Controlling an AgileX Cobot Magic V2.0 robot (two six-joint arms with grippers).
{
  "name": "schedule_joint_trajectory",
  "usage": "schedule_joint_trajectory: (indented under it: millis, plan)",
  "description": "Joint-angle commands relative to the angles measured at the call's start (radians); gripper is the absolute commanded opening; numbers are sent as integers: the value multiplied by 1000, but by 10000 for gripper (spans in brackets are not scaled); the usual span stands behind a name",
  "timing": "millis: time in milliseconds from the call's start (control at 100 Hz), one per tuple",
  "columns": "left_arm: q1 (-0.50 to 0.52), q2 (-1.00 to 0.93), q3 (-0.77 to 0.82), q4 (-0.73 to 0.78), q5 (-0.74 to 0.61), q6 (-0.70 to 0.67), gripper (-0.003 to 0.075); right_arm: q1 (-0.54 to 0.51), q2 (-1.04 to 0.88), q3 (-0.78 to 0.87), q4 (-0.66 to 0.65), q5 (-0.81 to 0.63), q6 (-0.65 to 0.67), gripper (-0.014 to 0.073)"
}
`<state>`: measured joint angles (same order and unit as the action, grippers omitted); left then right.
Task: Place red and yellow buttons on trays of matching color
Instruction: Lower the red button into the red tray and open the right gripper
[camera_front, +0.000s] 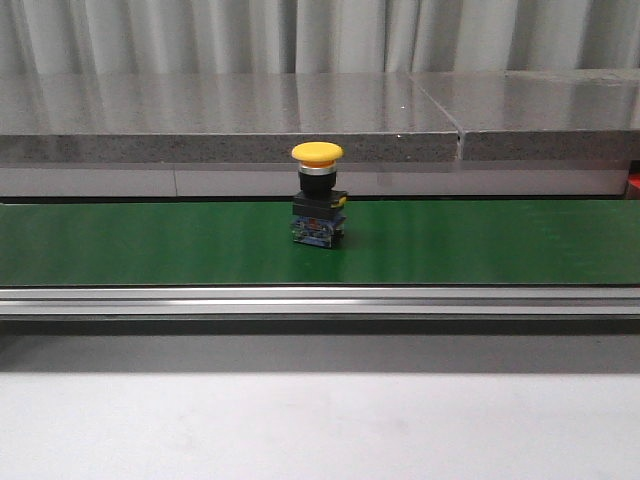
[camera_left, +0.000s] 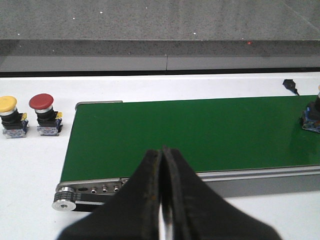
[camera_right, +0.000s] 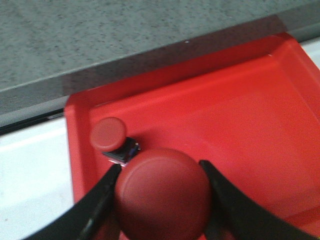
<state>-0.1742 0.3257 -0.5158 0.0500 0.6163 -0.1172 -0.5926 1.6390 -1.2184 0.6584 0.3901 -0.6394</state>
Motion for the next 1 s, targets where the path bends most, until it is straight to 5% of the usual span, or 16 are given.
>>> schedule_joint_trajectory:
  millis: [0,820,990]
  plan:
    - [-10,10,-26,-5,-76,-6,-19,-27,6,-48,25,-74,2,152]
    - [-10,10,-26,-5,-76,-6,-19,-39,315,-196,23,-48,2,158]
    - [-10,10,-26,-5,-76,-6,-19,-39,333,-196,23,-31,2,305]
